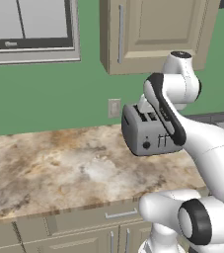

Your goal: Open the cabinet. Pick the spray and place it next to the sink. Then close the cabinet.

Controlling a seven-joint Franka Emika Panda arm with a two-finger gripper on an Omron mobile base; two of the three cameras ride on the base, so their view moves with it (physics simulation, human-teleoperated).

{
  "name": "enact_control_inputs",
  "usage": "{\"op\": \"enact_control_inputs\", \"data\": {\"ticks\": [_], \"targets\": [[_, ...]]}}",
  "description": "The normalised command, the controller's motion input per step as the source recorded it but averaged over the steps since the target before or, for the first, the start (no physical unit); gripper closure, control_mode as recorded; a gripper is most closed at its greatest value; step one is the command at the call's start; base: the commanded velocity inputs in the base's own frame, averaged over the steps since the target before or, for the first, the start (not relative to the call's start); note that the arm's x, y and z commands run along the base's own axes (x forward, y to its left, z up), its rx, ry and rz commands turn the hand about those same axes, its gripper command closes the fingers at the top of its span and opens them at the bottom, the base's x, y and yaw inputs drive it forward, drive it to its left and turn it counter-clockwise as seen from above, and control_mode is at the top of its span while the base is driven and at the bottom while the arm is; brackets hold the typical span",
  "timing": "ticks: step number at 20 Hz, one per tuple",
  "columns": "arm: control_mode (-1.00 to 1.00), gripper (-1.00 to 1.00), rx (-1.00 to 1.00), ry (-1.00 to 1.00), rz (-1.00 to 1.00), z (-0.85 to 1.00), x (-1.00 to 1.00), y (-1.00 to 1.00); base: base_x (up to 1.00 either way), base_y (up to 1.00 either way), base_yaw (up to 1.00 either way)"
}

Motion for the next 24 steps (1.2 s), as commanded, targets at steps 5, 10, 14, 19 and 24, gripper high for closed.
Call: {"op": "enact_control_inputs", "data": {"ticks": [5,10,14,19,24], "targets": [[-1.00,-1.00,0.00,-0.02,0.01,0.00,-0.15,0.15,0.00,0.00,0.00],[-1.00,-1.00,0.00,-0.19,0.03,0.03,-0.20,0.16,0.00,0.00,0.00],[-1.00,-1.00,0.00,-0.29,0.00,0.33,-0.20,0.78,0.00,0.00,0.00],[-1.00,-1.00,0.00,-0.33,0.00,0.42,-0.03,0.79,0.00,0.00,0.00],[-1.00,-1.00,0.00,-0.21,0.00,0.69,-0.05,0.66,0.00,0.00,0.00]]}}
